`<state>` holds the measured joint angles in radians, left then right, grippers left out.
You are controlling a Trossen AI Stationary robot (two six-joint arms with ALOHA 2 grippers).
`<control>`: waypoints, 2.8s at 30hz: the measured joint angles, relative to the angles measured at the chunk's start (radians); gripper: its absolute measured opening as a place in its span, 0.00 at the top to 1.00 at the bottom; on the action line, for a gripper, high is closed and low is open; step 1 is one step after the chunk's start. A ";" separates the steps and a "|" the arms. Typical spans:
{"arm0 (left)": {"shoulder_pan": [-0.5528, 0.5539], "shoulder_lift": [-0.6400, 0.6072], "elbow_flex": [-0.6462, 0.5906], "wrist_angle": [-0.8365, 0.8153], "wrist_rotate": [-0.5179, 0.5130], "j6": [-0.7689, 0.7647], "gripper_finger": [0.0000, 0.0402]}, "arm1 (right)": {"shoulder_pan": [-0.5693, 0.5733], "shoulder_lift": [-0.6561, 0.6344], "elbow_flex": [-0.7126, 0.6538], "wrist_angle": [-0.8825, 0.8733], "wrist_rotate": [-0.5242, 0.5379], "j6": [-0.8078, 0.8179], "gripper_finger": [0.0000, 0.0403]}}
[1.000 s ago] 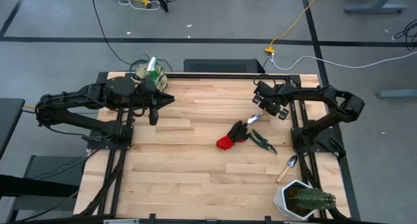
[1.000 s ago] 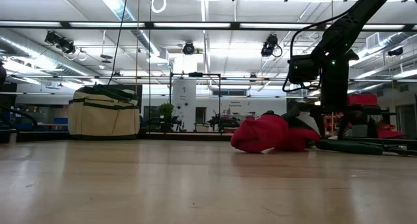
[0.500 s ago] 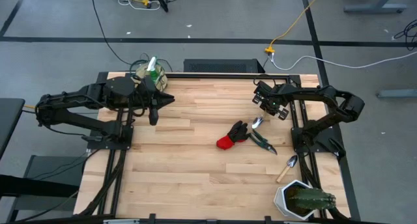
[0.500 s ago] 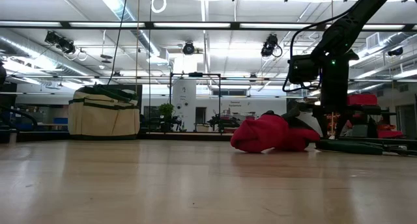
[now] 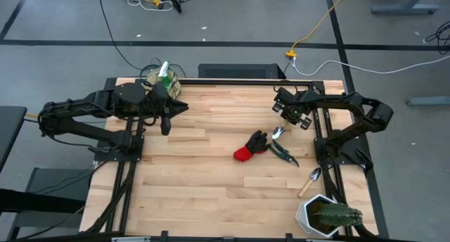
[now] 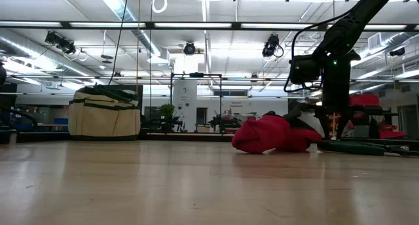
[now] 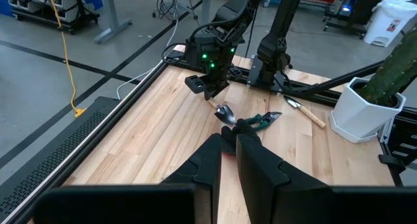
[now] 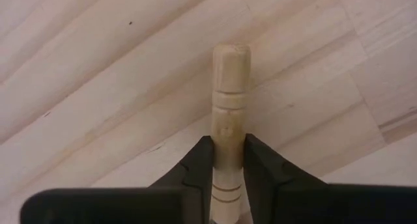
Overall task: Pick & Place Garden tools in Gardening bag
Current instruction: Put the top trowel into the gardening bag
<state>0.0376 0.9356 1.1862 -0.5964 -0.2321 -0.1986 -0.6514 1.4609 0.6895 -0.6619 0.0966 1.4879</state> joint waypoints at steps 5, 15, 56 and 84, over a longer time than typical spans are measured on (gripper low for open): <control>0.000 0.000 0.000 0.000 0.000 0.000 0.87 | 0.000 0.000 0.000 0.000 0.000 0.000 0.85; 0.000 0.000 0.000 0.003 0.000 0.000 0.87 | 0.001 -0.013 0.000 0.002 -0.004 -0.011 0.85; 0.000 0.000 0.000 0.012 0.000 0.000 0.87 | 0.001 -0.262 0.000 0.394 0.066 -0.139 0.86; 0.000 0.000 0.000 0.052 0.000 0.000 0.87 | 0.011 -0.312 0.000 0.765 0.034 -0.638 0.86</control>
<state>0.0380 0.9356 1.1862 -0.5444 -0.2317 -0.1982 -0.6402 1.1492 0.6895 0.1035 0.1307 0.8503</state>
